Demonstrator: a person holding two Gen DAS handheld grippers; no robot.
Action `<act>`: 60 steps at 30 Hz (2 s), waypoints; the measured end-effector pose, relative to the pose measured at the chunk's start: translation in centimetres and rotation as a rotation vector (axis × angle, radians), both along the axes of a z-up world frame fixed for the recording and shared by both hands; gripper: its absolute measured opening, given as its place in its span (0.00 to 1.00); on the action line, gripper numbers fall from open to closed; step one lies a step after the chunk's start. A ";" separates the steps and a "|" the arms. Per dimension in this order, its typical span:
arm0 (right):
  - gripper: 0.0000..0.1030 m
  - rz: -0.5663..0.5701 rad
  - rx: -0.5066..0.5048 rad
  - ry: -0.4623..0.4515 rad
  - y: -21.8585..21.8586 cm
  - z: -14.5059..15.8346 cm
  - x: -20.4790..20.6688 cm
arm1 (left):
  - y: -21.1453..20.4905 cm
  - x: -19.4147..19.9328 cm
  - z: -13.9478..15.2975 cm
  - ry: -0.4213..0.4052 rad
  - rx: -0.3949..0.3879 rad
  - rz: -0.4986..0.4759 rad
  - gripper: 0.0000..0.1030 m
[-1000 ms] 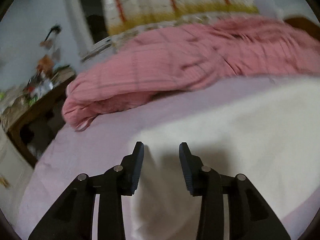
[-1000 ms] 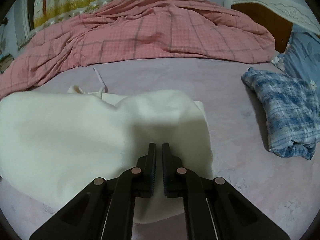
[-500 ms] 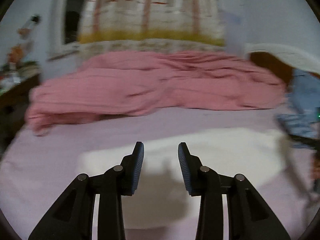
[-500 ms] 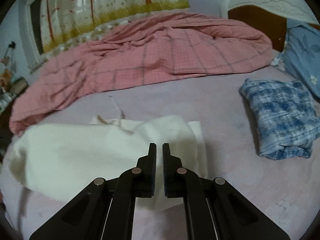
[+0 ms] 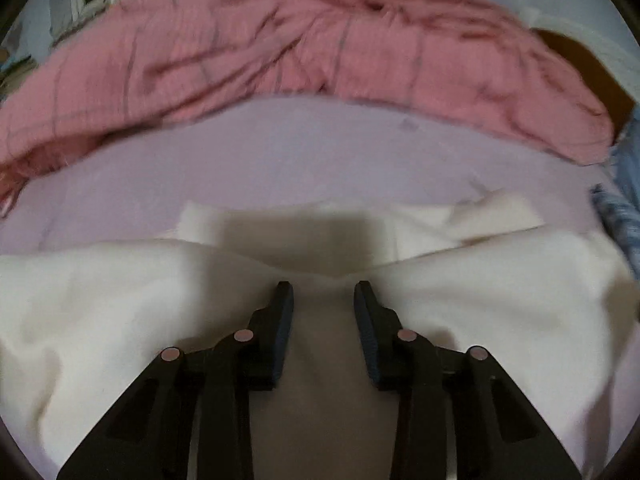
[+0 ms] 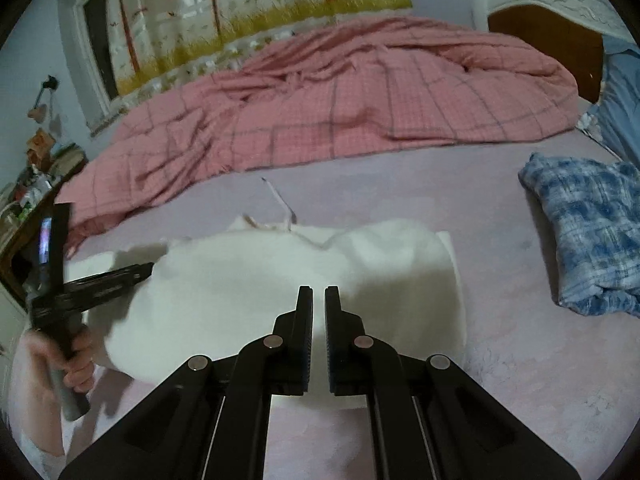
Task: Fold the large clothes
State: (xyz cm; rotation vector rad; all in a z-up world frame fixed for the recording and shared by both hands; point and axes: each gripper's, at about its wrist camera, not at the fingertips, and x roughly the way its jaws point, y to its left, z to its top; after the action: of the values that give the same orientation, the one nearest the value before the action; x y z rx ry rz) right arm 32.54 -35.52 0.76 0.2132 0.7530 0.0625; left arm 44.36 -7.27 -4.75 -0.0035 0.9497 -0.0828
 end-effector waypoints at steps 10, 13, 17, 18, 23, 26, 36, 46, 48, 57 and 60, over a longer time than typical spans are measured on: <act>0.08 0.058 -0.047 0.036 3.3 -2.0 1.1 | 0.2 -2.1 1.0 -0.161 0.023 -0.024 0.29; 0.12 0.040 -0.111 -0.011 4.1 -1.0 0.3 | 0.8 -4.6 3.5 -0.202 0.014 -0.026 0.29; 0.24 0.042 -0.103 -0.058 4.3 0.2 -0.5 | 1.4 -9.2 7.4 -0.302 0.009 -0.022 0.29; 0.24 0.044 -0.108 -0.061 4.4 0.3 -0.6 | 1.5 -10.0 7.9 -0.312 0.003 -0.025 0.29; 0.43 0.028 -0.176 -0.096 5.6 0.8 -1.3 | 0.1 -11.4 6.6 -0.239 -0.006 -0.081 0.29; 0.49 0.031 -0.193 -0.119 5.9 1.3 -1.8 | -0.2 -11.1 3.5 -0.266 -0.003 -0.079 0.30; 0.84 -0.022 -0.067 -0.065 4.5 0.5 -1.7 | 0.0 -10.7 1.5 -0.300 0.013 -0.072 0.38; 0.85 -0.218 0.446 0.121 0.6 -8.7 -0.1 | 0.6 -10.9 1.5 -0.290 -0.060 -0.071 0.38; 0.85 -0.308 0.521 0.067 -0.2 -8.9 -0.8 | 0.7 -10.8 1.5 -0.286 -0.077 -0.069 0.38; 0.18 -0.339 0.240 -0.099 3.2 -2.5 -1.4 | 6.0 -11.9 4.6 -0.203 -0.152 -0.067 0.29; 0.18 -0.267 0.080 -0.228 7.9 3.1 -2.8 | 10.4 -14.2 7.9 -0.268 -0.022 -0.030 0.29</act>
State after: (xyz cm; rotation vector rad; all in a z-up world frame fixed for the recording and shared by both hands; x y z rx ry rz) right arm 29.73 -27.59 3.84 0.3747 0.4911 -0.1345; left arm 30.16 3.18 3.18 0.0017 0.6816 -0.1184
